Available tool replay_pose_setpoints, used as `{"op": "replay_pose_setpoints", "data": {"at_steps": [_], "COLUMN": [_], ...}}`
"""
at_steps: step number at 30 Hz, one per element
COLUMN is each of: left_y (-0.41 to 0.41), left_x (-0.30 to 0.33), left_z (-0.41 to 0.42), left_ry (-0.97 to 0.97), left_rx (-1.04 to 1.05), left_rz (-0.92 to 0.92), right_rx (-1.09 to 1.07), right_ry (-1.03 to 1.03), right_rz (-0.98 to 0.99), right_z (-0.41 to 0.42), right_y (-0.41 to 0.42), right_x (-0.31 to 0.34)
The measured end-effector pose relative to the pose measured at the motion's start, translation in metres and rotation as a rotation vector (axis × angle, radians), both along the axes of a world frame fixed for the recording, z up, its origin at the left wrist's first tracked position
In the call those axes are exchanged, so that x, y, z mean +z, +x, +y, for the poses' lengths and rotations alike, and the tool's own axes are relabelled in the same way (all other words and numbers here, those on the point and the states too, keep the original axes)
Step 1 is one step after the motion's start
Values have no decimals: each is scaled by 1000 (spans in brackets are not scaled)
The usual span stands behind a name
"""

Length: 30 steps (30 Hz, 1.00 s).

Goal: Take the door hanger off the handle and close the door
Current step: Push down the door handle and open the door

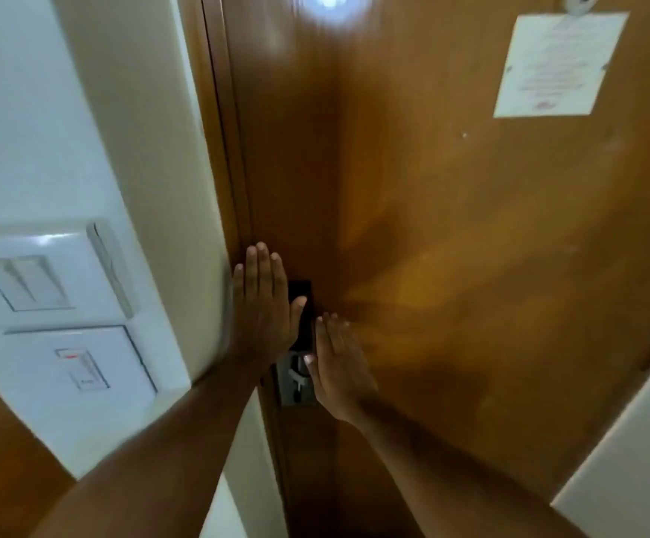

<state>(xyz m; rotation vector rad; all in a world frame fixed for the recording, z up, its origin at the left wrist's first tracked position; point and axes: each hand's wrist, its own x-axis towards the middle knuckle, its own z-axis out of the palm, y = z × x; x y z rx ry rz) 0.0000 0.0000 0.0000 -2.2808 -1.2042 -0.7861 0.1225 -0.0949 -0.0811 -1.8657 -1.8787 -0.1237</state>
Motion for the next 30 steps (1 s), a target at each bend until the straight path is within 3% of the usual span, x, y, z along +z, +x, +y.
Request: {"op": "replay_pose_setpoints", "data": {"at_steps": [2,7,13,17,24,30], "left_y": [6,11,14,15,6,-4], "left_x": [2,-14,-15,-15,-16,-20], "left_z": [3,14,19,16,-12,-49], "left_ry": [23,-30,-19,-15,-4,4], "left_rx": [-6,-69,-48,-37,-29,-114], "left_rz": [-37,-90,-96,-83,-87,-207], "right_rx": [3,-111,-150,-175,-151,-126], "right_ry": [51,-62,85,90,-65,-98], "right_rz": [58,-99,131,180,104,-66], "right_z": [1,24,32,30,8,-35], "right_y": [-4,-11,-17,-19,-24,-34], "right_x": [-15,-42,-61,-59,-53,-37]}}
